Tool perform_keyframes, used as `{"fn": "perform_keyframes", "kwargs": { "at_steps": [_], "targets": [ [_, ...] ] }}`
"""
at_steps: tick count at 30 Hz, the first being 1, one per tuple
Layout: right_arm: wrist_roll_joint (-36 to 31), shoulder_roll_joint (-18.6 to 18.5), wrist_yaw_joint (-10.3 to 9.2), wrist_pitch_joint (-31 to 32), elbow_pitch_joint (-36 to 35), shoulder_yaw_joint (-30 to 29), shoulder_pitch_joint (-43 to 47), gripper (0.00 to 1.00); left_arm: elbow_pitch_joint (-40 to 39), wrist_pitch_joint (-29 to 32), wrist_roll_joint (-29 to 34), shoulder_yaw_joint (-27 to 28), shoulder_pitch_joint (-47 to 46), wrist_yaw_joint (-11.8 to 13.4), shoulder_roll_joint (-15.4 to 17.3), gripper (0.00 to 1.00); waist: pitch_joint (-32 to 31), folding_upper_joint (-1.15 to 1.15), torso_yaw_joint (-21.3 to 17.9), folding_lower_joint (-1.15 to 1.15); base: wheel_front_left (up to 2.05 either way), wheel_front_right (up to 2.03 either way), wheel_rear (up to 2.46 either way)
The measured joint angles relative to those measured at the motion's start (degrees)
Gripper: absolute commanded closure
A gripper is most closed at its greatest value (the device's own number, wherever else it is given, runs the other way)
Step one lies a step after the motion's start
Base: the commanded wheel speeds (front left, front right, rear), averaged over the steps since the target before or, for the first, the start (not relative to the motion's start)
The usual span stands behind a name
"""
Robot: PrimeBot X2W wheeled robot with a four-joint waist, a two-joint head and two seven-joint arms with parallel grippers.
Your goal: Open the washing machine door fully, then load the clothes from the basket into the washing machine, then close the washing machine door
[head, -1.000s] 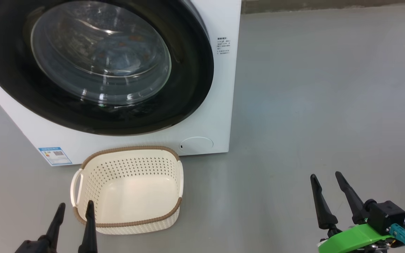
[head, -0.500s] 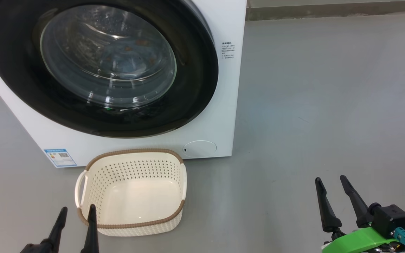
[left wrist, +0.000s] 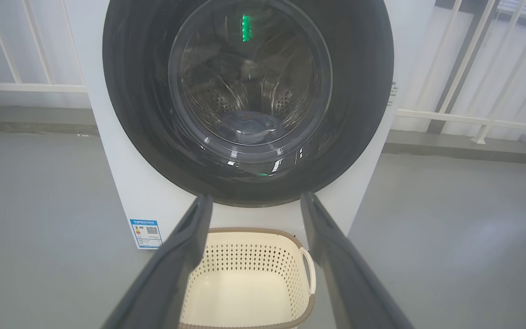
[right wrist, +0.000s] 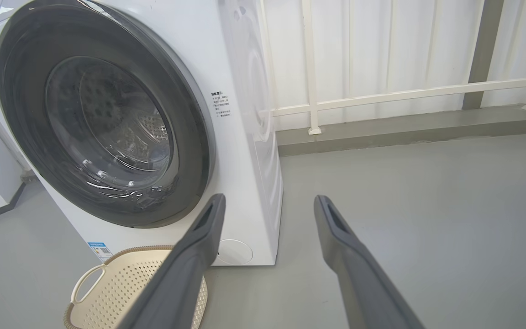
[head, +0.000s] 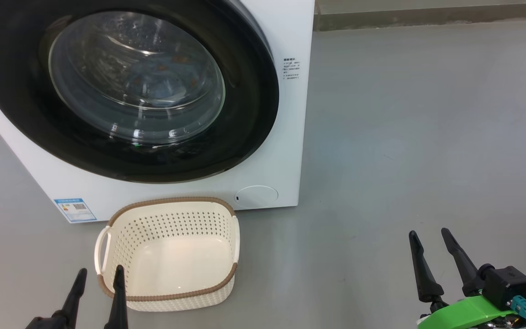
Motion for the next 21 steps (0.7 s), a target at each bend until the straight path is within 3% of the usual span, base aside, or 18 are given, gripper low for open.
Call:
{"fn": "perform_keyframes", "kwargs": {
  "at_steps": [7, 8, 14, 21],
  "targets": [
    [0.01, 0.01, 0.0, 0.0, 0.08, -0.04, 0.0, 0.0, 0.0, 0.0, -0.19, -0.75, 0.04, 0.0, 0.05, 0.0, -0.45, 0.0, 0.15, 0.0, 0.0, 0.0, 0.0],
    [0.0, 0.02, 0.01, 0.0, 0.31, -0.03, 0.0, 1.0, 0.25, 0.01, -0.3, -1.01, 0.04, 0.02, -0.04, 1.0, -0.45, 0.0, 0.18, 0.0, 0.0, 0.0, 0.0],
    [0.25, 0.57, 0.01, 0.11, 4.33, 0.0, 1.48, 1.0, 3.88, 0.11, -0.85, -1.82, 1.23, 0.02, -1.59, 1.0, -0.46, 0.0, 0.16, 0.0, 0.0, 0.0, 0.0],
    [4.56, 0.6, 0.01, 1.37, 4.41, -0.08, 1.49, 1.0, 4.11, 1.24, -5.21, -1.77, 1.24, 0.02, -1.63, 1.0, -0.52, 0.0, 0.04, 0.02, 0.0, 0.0, 0.0]
  ]
}}
